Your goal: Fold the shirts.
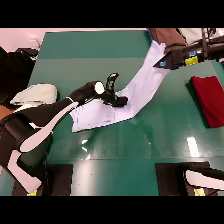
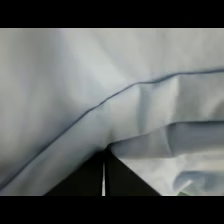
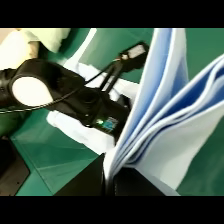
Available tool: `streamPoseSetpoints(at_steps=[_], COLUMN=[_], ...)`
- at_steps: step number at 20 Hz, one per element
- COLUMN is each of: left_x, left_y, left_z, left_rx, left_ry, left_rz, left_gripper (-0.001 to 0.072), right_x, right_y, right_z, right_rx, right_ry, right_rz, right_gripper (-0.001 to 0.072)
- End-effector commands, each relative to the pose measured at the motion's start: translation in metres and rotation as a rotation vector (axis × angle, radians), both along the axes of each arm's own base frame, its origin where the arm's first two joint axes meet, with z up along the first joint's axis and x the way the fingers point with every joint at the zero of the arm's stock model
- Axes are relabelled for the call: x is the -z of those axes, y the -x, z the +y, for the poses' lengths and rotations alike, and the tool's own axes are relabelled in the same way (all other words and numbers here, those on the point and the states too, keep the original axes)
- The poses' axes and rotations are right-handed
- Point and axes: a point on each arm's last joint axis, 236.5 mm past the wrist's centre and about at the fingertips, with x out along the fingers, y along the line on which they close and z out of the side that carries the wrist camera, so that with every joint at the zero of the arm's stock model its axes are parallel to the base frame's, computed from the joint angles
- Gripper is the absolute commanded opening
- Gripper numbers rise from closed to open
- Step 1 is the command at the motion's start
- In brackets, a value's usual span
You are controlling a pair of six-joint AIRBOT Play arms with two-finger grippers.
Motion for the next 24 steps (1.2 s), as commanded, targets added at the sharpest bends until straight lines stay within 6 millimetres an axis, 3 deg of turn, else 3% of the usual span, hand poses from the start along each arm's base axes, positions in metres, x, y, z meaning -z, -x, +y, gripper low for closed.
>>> streamPoseSetpoints(at_steps=[1, 3, 6, 8, 11, 12, 13, 14, 15, 17, 19, 22, 24], left_x=[-0.021, -0.066, -0.154, -0.218, -0.301, -0.319, -0.333, -0.341, -0.345, -0.341, -0.334, -0.33, -0.325], left_y=[-0.018, -0.043, -0.07, -0.074, -0.055, -0.046, -0.037, -0.029, -0.024, -0.018, -0.015, -0.017, -0.016], left_z=[0.024, 0.062, 0.147, 0.215, 0.305, 0.324, 0.34, 0.35, 0.355, 0.356, 0.346, 0.315, 0.296], left_rx=[-0.035, -0.079, -0.186, -0.292, -0.451, -0.488, -0.521, -0.541, -0.552, -0.54, -0.505, -0.425, -0.381], left_ry=[-0.002, -0.014, -0.055, -0.089, -0.159, -0.182, -0.197, -0.202, -0.208, -0.222, -0.222, -0.205, -0.184], left_rz=[0.0, -0.104, -0.289, -0.424, -0.614, -0.657, -0.686, -0.697, -0.698, -0.679, -0.654, -0.664, -0.652], left_gripper=[0.0027, 0.0027, 0.0028, 0.0028, 0.0028, 0.0028, 0.0028, 0.0028, 0.0028, 0.0027, 0.0027, 0.0028, 0.0028], right_x=[-0.012, -0.015, -0.014, -0.011, 0.011, 0.022, 0.035, 0.049, 0.06, 0.071, 0.079, 0.109, 0.151], right_y=[0.014, 0.021, 0.034, 0.049, 0.072, 0.083, 0.092, 0.099, 0.1, 0.094, 0.076, 0.035, 0.022], right_z=[0.039, 0.06, 0.107, 0.157, 0.246, 0.279, 0.304, 0.324, 0.333, 0.323, 0.29, 0.204, 0.127], right_rx=[-0.061, -0.097, -0.168, -0.232, -0.289, -0.312, -0.32, -0.318, -0.313, -0.322, -0.299, -0.144, -0.035], right_ry=[-0.025, -0.036, -0.066, -0.126, -0.213, -0.238, -0.253, -0.252, -0.241, -0.194, -0.126, -0.008, 0.123], right_rz=[-0.03, -0.048, -0.069, -0.059, -0.038, -0.047, -0.045, -0.042, -0.043, -0.053, -0.071, -0.031, 0.075], right_gripper=[0.002, 0.0021, 0.0021, 0.0021, 0.0024, 0.0137, 0.0324, 0.0369, 0.0368, 0.0367, 0.0367, 0.0366, 0.037])
